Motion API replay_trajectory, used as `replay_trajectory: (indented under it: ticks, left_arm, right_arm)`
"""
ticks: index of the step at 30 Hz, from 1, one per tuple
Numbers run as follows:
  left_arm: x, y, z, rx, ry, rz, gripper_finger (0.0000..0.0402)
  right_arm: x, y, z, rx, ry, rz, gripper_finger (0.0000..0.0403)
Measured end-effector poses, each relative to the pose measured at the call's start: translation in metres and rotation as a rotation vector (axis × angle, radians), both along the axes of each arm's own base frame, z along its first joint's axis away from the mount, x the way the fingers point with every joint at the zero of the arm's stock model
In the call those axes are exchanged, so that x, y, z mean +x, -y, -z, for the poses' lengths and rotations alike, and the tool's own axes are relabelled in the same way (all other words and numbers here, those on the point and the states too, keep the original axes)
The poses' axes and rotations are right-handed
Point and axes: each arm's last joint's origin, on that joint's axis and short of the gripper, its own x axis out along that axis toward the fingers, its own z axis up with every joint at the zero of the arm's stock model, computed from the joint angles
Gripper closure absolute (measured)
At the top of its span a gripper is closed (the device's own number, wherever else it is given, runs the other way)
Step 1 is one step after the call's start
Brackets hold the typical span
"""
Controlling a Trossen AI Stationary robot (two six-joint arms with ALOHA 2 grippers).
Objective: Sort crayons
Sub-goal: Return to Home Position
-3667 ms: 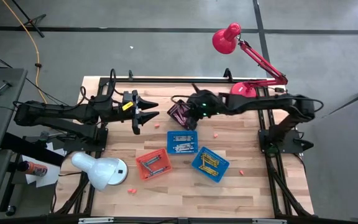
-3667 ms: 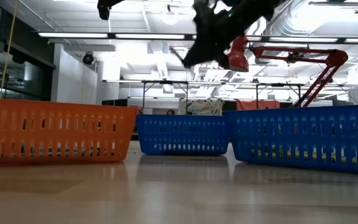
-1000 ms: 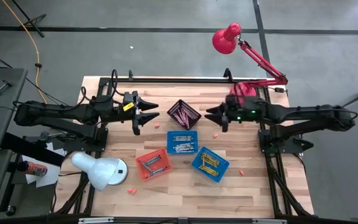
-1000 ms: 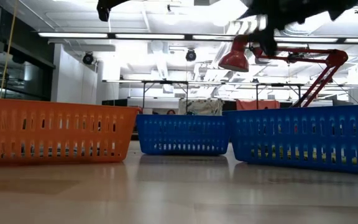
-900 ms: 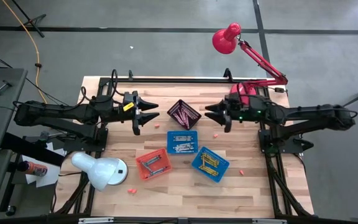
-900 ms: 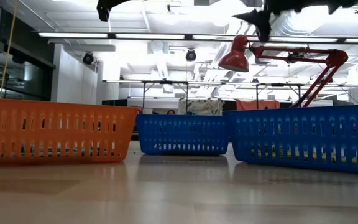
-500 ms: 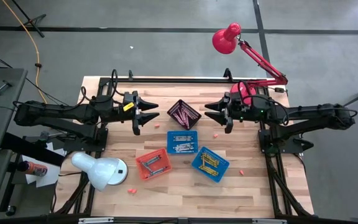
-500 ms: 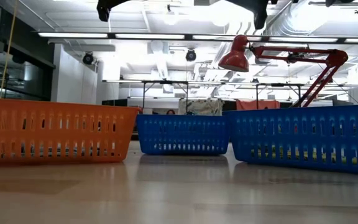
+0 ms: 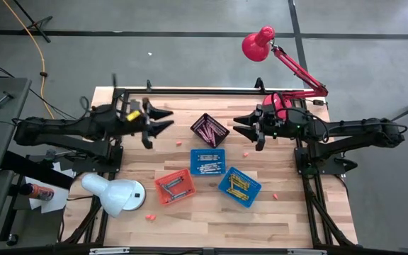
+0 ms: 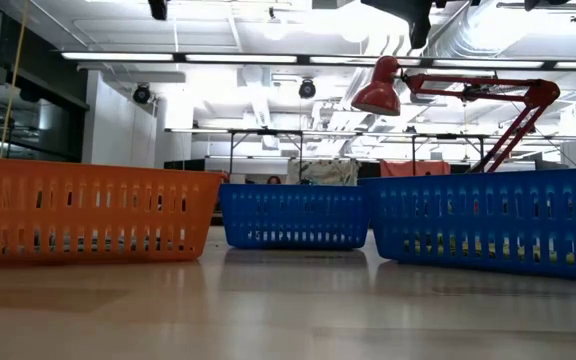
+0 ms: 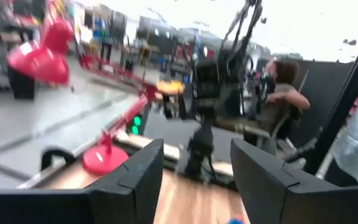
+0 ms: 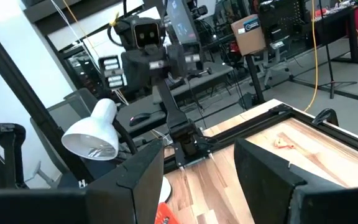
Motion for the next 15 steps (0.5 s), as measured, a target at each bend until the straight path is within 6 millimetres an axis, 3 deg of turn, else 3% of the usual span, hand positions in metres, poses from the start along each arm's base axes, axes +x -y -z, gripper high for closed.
replay_trajectory:
  ticks: [7,10,15]
  left_arm:
    - [-0.033,-0.004,-0.012,0.108,0.109,-0.021,0.0276]
    - [-0.041,-0.004,-0.004,0.125,0.147,-0.006,0.032]
    - [-0.047,-0.003,0.027,0.134,0.239,-0.007,0.0394]
  right_arm:
    - [0.0,0.001,0.0,0.002,0.0,0.031,0.0213]
    - [0.0,0.001,0.0,0.013,0.002,0.033,0.0213]
    - [0.0,0.001,0.0,0.062,0.0,0.032,0.0213]
